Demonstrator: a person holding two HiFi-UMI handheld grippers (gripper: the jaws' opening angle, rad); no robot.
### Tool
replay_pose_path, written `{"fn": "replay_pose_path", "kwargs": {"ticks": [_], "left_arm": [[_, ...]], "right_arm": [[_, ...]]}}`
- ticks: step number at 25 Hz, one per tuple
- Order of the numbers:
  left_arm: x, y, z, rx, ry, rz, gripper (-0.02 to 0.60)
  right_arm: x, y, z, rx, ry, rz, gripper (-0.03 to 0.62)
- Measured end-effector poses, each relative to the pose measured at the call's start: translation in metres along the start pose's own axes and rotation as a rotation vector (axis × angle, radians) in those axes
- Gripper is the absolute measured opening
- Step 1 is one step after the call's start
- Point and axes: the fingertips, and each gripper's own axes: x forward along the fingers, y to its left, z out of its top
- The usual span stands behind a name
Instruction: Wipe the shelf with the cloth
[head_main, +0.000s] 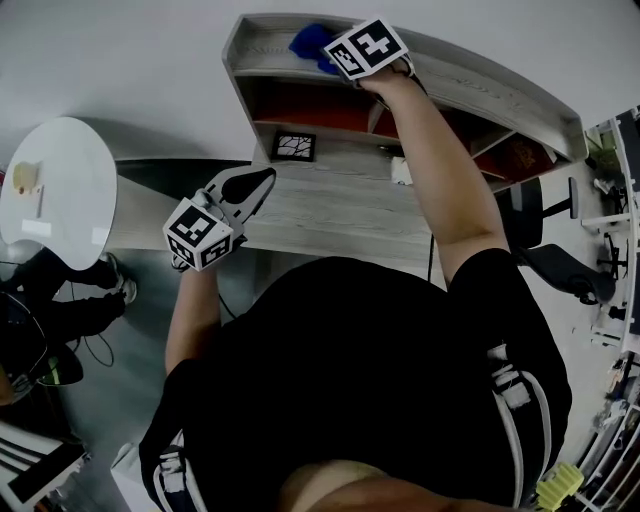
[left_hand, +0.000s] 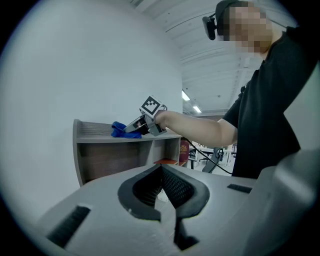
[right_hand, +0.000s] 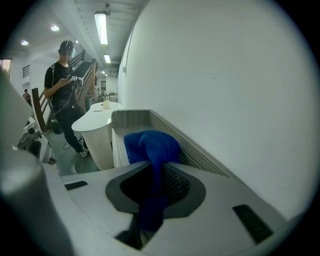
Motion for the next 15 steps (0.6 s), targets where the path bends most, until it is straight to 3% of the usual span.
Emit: {"fn": "replay_pose_path", "kwargs": {"ticks": [15], "left_arm": [[0.036, -0.027, 0.000, 0.014, -0.002, -0.103, 0.017]], "right_arm": [[-0.057, -0.057, -0.064, 0.119, 0.030, -0.110, 0.059]]}}
